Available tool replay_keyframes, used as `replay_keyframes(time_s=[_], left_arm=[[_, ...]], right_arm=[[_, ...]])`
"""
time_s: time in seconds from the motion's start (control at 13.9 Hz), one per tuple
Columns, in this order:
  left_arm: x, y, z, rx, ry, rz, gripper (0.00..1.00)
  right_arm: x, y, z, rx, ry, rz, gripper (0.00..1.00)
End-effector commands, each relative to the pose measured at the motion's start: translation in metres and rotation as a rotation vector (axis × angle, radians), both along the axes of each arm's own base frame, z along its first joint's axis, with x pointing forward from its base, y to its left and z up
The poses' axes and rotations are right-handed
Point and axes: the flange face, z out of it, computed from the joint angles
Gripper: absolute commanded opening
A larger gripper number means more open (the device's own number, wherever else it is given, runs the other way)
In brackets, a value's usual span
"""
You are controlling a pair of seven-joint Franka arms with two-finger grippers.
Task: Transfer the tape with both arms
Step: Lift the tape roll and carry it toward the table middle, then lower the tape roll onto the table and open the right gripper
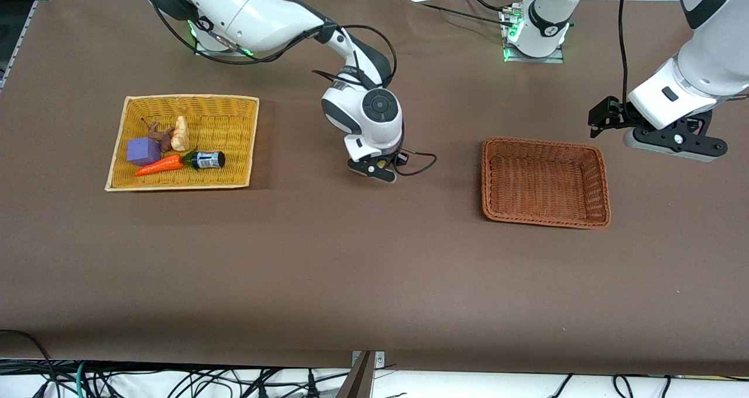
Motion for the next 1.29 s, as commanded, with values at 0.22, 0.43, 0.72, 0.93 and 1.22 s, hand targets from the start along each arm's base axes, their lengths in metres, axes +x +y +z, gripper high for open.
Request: replay_keyframes(time_s=[0.22, 0.43, 0.72, 0.93, 1.22], left_arm=[[0.002, -0.006, 0.002, 0.0, 0.008, -0.018, 1.0], [0.002, -0.006, 0.002, 0.001, 0.009, -0.019, 1.0], [0.002, -0.006, 0.002, 0.0, 0.01, -0.027, 1.0], [0.002, -0.006, 0.002, 0.0, 0.01, -0.029, 1.0], [0.002, -0.006, 0.002, -0.004, 0.01, -0.028, 1.0]], right_arm=[[0.005, 0.002, -0.035, 0.007, -0.019, 0.003, 0.33], [0.006, 0.003, -0.013, -0.027, -0.032, 0.028, 1.0], [0.015, 0.016, 0.078, -0.078, -0.037, 0.023, 1.0], [0.023, 0.005, 0.148, -0.091, -0.087, 0.104, 1.0], [0.104, -0.101, 0.199, -0.119, -0.079, 0.244, 1.0]])
